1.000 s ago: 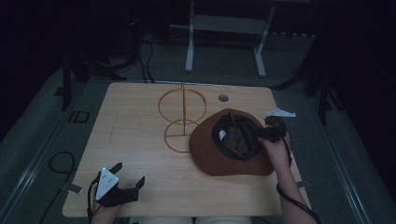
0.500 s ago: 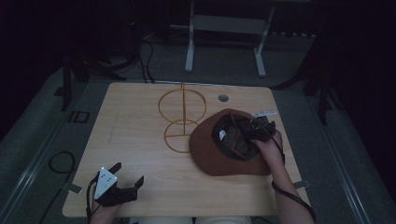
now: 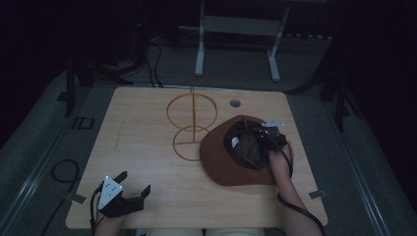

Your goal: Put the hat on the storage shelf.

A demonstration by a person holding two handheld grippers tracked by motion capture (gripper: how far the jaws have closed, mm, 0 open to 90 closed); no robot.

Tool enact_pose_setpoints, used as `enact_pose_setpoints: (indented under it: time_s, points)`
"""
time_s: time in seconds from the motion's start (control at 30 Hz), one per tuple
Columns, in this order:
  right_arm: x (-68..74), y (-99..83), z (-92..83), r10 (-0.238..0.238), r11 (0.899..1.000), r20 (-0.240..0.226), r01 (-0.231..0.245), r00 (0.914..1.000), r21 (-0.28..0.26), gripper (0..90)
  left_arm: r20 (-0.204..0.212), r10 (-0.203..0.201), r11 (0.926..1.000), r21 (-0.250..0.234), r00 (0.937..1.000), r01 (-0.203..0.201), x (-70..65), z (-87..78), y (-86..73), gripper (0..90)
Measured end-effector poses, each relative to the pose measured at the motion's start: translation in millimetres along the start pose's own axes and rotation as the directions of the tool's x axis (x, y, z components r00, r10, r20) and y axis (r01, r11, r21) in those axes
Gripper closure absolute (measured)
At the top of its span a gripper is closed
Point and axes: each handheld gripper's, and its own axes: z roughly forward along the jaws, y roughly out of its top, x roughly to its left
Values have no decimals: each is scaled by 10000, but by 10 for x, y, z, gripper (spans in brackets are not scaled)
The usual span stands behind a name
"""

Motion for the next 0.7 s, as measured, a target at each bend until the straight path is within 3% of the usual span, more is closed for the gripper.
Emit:
enact_pose_setpoints:
  time_s: [0.07, 0.2, 0.43, 0.7]
  points:
    - [-26, 18, -54, 191, 9997, 84, -190, 9998, -129, 827, 12, -10, 10000, 13, 10000, 10, -5, 9, -2, 48]
    - [-102, 52, -164, 731, 9961, -223, -741, 9971, -486, 838, -17, -12, 10000, 4, 10000, 12, -13, 12, 1, 48]
    - [-206, 73, -358, 1573, 9808, -761, -1648, 9846, -1045, 839, -48, -49, 10000, 11, 10000, 49, -8, 8, 4, 49]
    - [-367, 125, -768, 2273, 9428, -1167, -2485, 9668, -2222, 839, -260, -61, 10000, 19, 9996, 61, -52, 21, 23, 60]
